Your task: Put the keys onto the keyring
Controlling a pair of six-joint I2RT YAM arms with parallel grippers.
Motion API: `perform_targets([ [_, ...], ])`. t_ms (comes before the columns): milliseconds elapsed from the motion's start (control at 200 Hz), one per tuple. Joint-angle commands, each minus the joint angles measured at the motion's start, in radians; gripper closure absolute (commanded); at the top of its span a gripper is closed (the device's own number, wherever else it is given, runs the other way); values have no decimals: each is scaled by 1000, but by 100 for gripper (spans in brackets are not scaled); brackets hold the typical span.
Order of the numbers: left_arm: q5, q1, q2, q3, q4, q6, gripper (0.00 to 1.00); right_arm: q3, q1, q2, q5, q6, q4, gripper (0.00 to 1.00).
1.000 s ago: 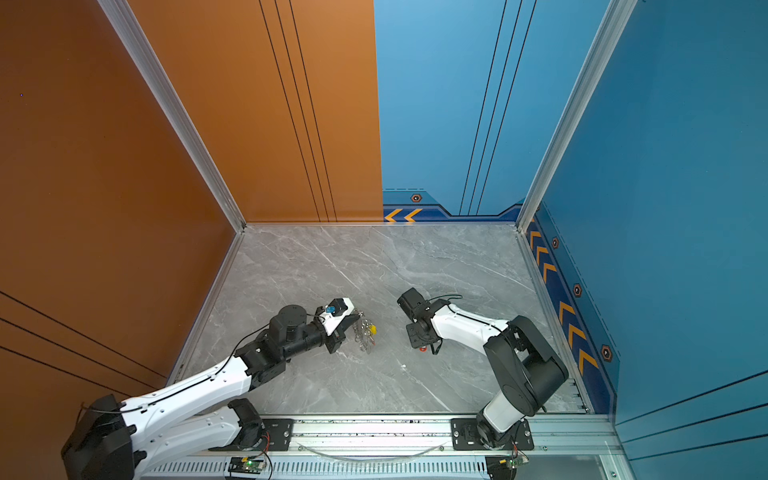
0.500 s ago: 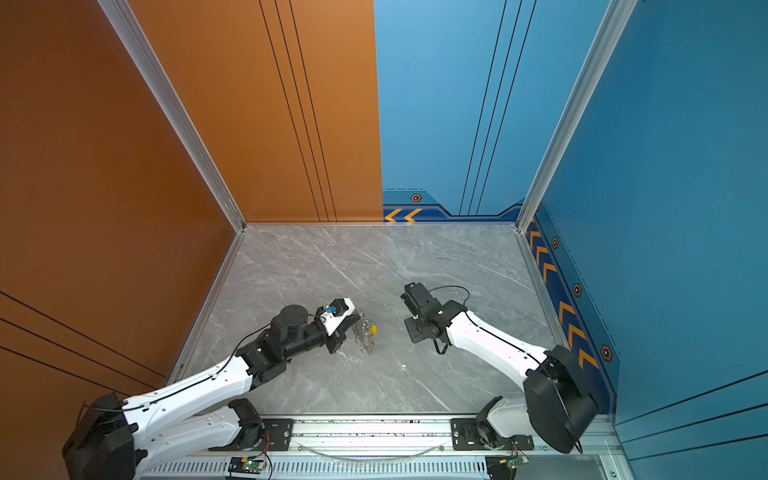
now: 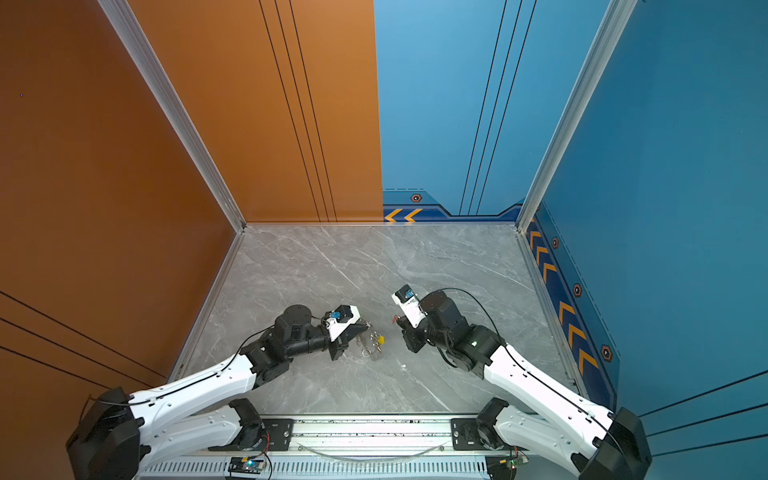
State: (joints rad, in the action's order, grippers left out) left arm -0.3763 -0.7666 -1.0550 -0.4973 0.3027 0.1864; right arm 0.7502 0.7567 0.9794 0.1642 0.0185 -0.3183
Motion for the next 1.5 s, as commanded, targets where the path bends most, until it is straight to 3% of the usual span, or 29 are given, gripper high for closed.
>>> perform_targets([
  [0,-84,-13,1,-30,9,12,100,-24,30,-15,71,-53,63,100],
  [290,-116,-47,21,-8,-28,116,100,-106,80,-95,88,-163,126,100],
  [651,-211,-47,45,30,-23,202,100,-106,134,-119,150,-216,61,100],
  [1261,-145,-57,14,60,54,249,100,-112,173,-87,42,-198,62,100],
  [1356,-151,-68,13,120,153,326,100,-112,167,-79,34,-184,66,100],
  [1497,-74,-75,27,167,241,355,100,-122,164,-74,53,-156,82,100],
])
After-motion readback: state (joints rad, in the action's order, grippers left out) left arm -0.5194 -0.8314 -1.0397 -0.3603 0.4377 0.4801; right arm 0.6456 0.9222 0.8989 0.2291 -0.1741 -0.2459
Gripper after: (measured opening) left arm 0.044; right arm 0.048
